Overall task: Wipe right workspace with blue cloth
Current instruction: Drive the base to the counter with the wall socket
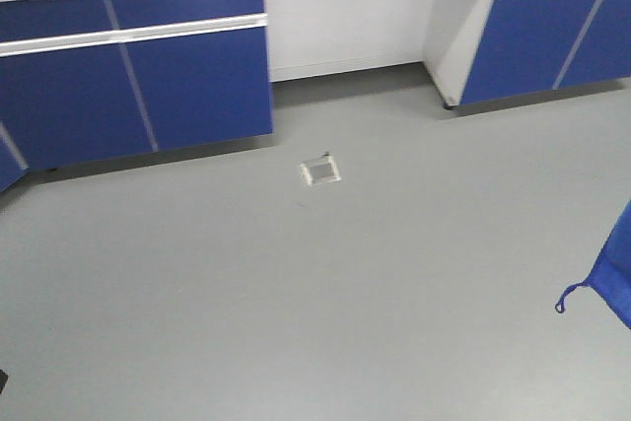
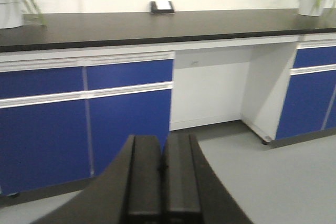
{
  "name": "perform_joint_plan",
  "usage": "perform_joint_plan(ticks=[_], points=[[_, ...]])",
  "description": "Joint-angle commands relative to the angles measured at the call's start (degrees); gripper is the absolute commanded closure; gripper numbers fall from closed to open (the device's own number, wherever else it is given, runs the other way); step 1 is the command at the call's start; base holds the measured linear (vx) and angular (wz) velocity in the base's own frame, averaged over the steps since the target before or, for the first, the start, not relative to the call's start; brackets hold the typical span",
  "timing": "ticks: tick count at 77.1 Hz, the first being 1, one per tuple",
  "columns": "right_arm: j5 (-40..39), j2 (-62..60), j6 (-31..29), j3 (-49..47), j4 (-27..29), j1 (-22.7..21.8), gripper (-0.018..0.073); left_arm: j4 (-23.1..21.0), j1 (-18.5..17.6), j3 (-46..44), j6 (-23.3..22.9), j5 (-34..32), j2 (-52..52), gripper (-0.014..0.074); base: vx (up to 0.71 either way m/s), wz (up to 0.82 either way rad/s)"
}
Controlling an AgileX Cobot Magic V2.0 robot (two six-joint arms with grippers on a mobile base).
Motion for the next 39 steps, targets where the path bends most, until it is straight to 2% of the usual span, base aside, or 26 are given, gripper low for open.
perform_joint_plan(ticks=[1, 39], points=[[-4.0, 0.6, -0.5, -1.5, -0.9, 0.0, 0.0564, -0.2, 0.0, -1.4, 0.0, -4.8, -0.5, 0.0603, 0.18, -0.49], [-4.0, 0.6, -0.5, -1.5, -0.9, 0.0, 0.0564, -0.2, 0.0, -1.4, 0.0, -4.8, -0.5, 0.0603, 0.22, -0.57]])
